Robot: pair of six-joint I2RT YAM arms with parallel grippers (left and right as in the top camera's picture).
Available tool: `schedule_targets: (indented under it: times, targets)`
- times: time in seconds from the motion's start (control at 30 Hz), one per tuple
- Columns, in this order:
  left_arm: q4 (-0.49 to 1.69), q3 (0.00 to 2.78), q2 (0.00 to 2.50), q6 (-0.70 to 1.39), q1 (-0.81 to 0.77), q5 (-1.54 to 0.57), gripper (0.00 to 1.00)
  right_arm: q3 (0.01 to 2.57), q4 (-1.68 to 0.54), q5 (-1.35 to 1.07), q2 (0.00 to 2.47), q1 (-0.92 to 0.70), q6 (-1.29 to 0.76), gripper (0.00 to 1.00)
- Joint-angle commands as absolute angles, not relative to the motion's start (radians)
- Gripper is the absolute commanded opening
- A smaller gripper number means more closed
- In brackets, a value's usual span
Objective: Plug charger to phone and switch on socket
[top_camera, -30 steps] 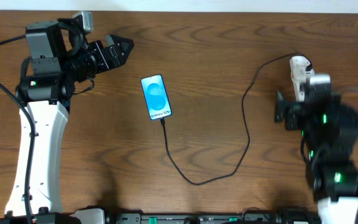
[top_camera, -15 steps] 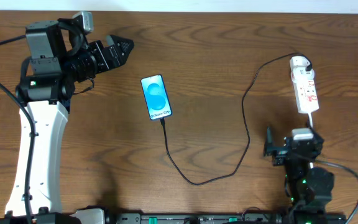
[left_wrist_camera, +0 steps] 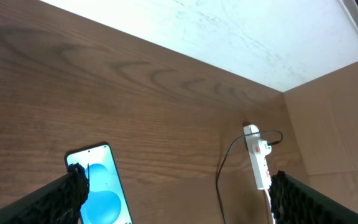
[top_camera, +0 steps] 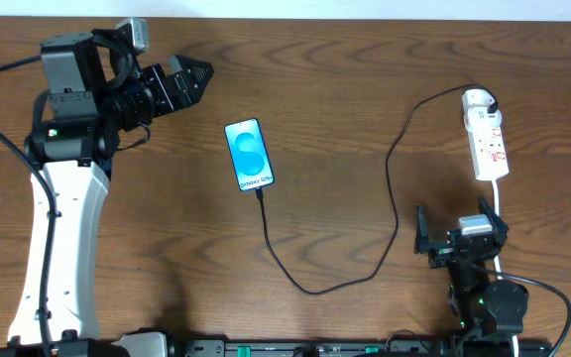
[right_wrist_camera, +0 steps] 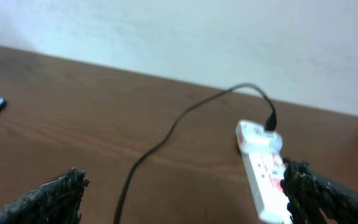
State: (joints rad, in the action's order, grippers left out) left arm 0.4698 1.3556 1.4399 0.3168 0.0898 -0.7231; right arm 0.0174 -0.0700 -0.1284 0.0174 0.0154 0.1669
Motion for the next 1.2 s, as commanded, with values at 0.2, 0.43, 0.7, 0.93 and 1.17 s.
schedule_targets:
  times: [0.2, 0.43, 0.7, 0.93, 1.17]
  targets:
    - [0.471, 1.363, 1.438, 0.311, 0.089, -0.721, 0.93, 0.006, -0.062, -0.156, 0.006, 0.012, 0.136, 0.99]
    - [0.471, 1.363, 1.438, 0.311, 0.089, -0.721, 0.93, 0.006, -0.062, -0.156, 0.006, 0.012, 0.136, 0.99]
    - [0.471, 1.363, 1.438, 0.311, 0.089, -0.721, 0.93, 0.006, -0.062, -0.156, 0.006, 0.012, 0.136, 0.99]
    - [0.479, 1.363, 1.438, 0.311, 0.089, -0.721, 0.93, 0.006, -0.062, -0.157, 0.006, 0.012, 0.136, 0.99]
    - [0.479, 1.363, 1.438, 0.265, 0.089, -0.635, 0.93, 0.006, -0.062, -0.157, 0.006, 0.012, 0.136, 0.99]
